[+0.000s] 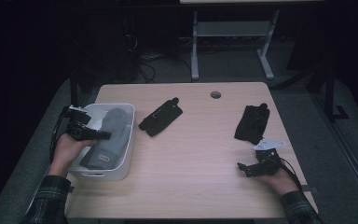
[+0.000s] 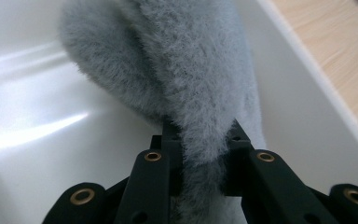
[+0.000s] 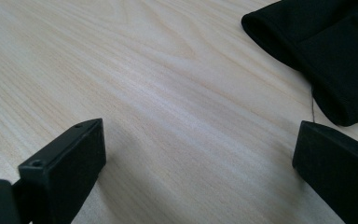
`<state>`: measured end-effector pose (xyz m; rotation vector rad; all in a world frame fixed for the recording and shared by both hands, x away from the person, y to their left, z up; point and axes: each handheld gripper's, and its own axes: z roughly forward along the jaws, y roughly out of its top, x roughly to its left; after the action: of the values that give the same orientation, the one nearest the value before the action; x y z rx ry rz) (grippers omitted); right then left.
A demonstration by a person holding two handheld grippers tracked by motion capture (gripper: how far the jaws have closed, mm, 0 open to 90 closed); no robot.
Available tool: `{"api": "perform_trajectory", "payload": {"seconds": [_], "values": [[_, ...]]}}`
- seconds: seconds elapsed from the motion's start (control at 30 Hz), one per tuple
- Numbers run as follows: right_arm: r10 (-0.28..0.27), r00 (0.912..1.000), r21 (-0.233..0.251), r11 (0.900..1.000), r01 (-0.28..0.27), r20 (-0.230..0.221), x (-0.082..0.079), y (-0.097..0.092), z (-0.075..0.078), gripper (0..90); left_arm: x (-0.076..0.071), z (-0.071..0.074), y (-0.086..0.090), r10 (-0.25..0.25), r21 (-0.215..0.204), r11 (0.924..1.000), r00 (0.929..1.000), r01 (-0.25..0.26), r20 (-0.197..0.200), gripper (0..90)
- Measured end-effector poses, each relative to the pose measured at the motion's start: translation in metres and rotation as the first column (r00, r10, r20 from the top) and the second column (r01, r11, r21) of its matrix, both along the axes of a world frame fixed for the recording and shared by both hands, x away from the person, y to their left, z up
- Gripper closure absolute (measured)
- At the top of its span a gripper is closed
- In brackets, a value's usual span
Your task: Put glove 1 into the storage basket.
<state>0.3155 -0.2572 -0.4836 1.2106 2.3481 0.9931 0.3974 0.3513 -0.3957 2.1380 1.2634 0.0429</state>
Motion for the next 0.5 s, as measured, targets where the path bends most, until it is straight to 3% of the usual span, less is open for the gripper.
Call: {"api": "perform_trajectory", "payload": {"seconds": [0.2,0.37,0.5], "values": [[-0.002,1.0000,0.001,1.0000,0.002,-0.001,-0.0002,0.0002,0.0000,2.3,0.0079,-0.0112,0.0022,0.012,0.079,0.9968,0.9999,-0.012,0.001,70.1],[-0.004,1.0000,0.002,1.0000,0.004,-0.004,-0.0007,0.0005,0.0002,2.3,0.0101,-0.0126,0.0054,0.047,0.133,0.9897,0.9978,-0.053,0.046,52.7],[-0.004,1.0000,0.002,1.0000,0.004,-0.004,-0.0007,0.0005,0.0002,2.3,0.0078,-0.0076,0.0077,0.084,0.126,0.9874,0.9922,-0.096,0.092,35.8]]}}
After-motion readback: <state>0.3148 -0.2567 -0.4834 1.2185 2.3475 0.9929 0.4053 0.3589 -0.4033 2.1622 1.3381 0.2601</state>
